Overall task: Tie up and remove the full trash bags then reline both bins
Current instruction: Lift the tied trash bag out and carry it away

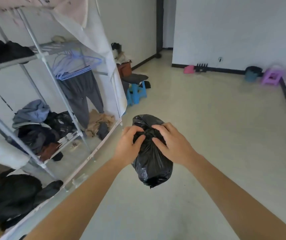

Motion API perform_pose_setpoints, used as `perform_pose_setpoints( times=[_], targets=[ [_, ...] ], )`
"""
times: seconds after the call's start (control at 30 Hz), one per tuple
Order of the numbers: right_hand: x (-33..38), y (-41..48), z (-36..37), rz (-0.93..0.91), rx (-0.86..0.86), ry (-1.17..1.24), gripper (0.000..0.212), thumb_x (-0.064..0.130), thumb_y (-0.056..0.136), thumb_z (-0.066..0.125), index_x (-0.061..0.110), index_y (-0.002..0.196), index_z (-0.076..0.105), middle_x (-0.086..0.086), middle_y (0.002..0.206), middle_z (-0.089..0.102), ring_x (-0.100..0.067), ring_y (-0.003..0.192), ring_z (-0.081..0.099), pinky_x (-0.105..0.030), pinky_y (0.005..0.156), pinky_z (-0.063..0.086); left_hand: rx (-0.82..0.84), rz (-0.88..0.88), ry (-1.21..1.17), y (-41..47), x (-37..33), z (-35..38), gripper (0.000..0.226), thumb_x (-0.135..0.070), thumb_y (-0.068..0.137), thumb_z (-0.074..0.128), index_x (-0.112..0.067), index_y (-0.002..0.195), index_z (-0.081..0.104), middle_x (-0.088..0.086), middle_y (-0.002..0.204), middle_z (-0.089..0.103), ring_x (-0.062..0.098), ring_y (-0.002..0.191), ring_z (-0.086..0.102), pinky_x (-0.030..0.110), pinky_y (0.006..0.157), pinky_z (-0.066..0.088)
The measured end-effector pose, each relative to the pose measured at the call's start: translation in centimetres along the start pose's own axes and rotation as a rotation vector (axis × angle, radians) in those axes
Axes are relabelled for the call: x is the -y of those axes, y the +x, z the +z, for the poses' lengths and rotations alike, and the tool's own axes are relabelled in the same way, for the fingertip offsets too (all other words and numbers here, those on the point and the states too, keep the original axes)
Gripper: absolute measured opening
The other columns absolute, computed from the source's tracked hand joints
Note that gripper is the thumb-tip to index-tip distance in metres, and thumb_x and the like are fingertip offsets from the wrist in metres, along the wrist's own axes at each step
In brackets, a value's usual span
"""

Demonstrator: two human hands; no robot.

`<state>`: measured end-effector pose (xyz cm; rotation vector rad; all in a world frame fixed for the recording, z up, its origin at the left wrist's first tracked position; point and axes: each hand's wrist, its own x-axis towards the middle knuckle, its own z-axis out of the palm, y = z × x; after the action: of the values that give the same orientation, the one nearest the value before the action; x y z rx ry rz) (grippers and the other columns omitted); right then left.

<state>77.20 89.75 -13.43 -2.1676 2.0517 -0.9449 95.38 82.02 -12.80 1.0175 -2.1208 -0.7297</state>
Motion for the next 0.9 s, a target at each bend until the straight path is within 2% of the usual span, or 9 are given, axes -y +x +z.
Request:
perform_pose_setpoints(
  times=[0.1,0.3,0.47,0.53,0.63,0.77,0.9],
  targets=[
    [-5.6,6.9,-0.5,0.003,0.006,-0.002,0.047,0.041,0.100,0.048,0.024,0.144,0.044,-0.001,0.127,0.048,-0.021,0.113,0.054,-0.034,0.091,0.050,0.017,0.009,-0.013,8.6,0.5,2.2,0.015,-0.019,0.096,0.059,-0.020,0.111,0.061,-0.001,0.116,0.052,0.008,0.103,0.050,0.008,0.084,0.037],
    [-12.9,22.4,-0.1,-0.048,-0.045,-0.020,0.047,0.041,0.100,0.051,0.022,0.143,0.046,-0.001,0.125,0.049,-0.019,0.111,0.055,-0.033,0.089,0.050,-0.087,0.059,-0.015,24.8,3.6,3.0,0.016,-0.019,0.096,0.059,-0.017,0.112,0.061,-0.002,0.113,0.053,0.005,0.102,0.050,0.003,0.084,0.036],
    [-20.0,37.4,3.1,-0.109,-0.134,-0.075,0.047,0.039,0.099,0.053,0.019,0.142,0.048,-0.002,0.123,0.050,-0.018,0.111,0.053,-0.024,0.088,0.044,-0.171,0.180,-0.049,40.3,9.2,3.9,0.014,-0.014,0.096,0.060,-0.013,0.110,0.059,-0.002,0.113,0.051,-0.010,0.103,0.046,0.002,0.088,0.034],
    [-22.7,43.0,4.5,-0.116,-0.145,-0.097,0.047,0.039,0.099,0.053,0.019,0.142,0.048,-0.002,0.123,0.050,-0.018,0.111,0.053,-0.026,0.089,0.046,-0.180,0.209,-0.054,46.4,11.8,4.5,0.014,-0.013,0.096,0.060,-0.012,0.110,0.059,-0.002,0.114,0.051,-0.003,0.104,0.047,0.003,0.090,0.034],
    [-26.9,51.0,5.8,-0.098,-0.146,-0.131,0.048,0.040,0.099,0.053,0.018,0.141,0.048,-0.004,0.121,0.051,-0.020,0.108,0.054,-0.033,0.089,0.048,-0.168,0.239,-0.063,55.7,14.8,5.3,0.014,-0.012,0.095,0.060,-0.010,0.109,0.059,0.001,0.116,0.053,0.003,0.107,0.048,0.005,0.091,0.035],
    [-33.4,59.7,6.2,-0.008,-0.156,-0.141,0.050,0.042,0.099,0.051,0.019,0.143,0.045,-0.005,0.122,0.051,-0.020,0.109,0.053,-0.031,0.090,0.046,-0.112,0.301,-0.051,67.6,16.7,7.6,0.014,-0.015,0.095,0.060,-0.011,0.108,0.060,0.003,0.114,0.056,-0.009,0.105,0.045,0.008,0.091,0.037],
    [-41.9,68.0,6.7,0.027,-0.172,-0.160,0.051,0.044,0.099,0.049,0.020,0.143,0.045,-0.005,0.123,0.051,-0.020,0.109,0.052,-0.031,0.091,0.046,-0.074,0.328,-0.053,79.1,18.2,11.8,0.013,-0.015,0.096,0.060,-0.012,0.108,0.060,0.002,0.115,0.056,0.001,0.106,0.048,0.007,0.089,0.036]
  ],
)
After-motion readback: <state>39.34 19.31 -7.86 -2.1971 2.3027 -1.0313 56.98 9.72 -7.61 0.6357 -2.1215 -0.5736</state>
